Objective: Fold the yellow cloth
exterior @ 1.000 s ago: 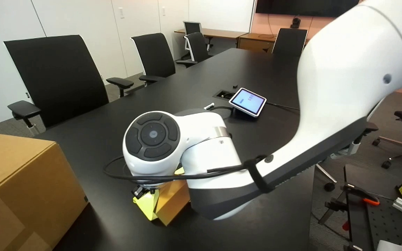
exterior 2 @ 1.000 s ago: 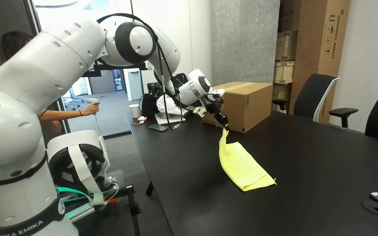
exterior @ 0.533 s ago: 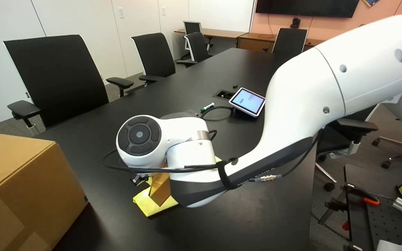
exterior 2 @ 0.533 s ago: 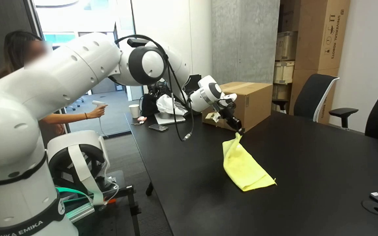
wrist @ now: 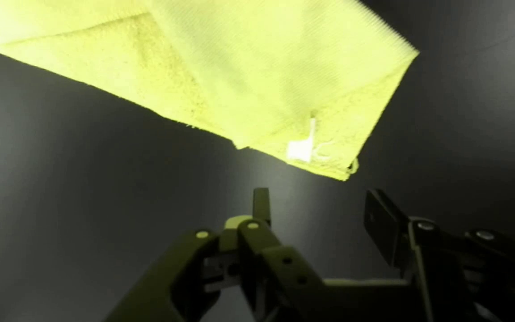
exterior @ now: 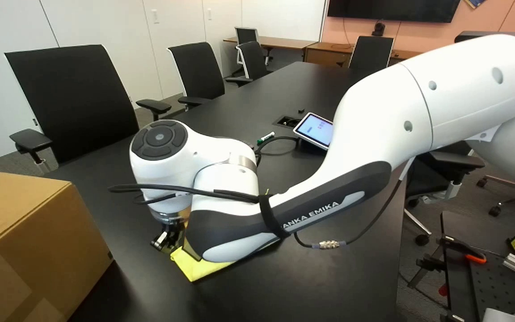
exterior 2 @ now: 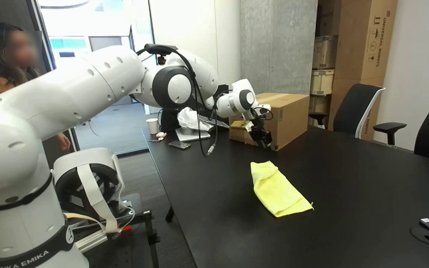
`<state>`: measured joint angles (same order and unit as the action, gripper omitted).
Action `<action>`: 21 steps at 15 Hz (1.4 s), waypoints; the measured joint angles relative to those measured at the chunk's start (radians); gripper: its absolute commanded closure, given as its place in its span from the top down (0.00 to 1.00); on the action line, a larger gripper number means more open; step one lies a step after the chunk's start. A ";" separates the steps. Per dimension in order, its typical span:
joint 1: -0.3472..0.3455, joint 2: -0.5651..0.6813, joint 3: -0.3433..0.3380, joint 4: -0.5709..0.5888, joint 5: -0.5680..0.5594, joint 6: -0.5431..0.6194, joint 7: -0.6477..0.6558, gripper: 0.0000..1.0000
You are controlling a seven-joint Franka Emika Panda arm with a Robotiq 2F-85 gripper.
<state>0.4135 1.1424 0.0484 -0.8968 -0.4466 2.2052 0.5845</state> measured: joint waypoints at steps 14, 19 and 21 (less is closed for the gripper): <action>-0.100 -0.452 0.156 -0.483 0.223 -0.339 -0.053 1.00; -0.120 -0.639 0.147 -0.716 0.409 -0.305 -0.060 1.00; -0.126 -0.717 0.146 -0.812 0.450 -0.288 -0.068 1.00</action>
<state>0.2871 0.4252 0.1940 -1.7084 0.0036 1.9170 0.5167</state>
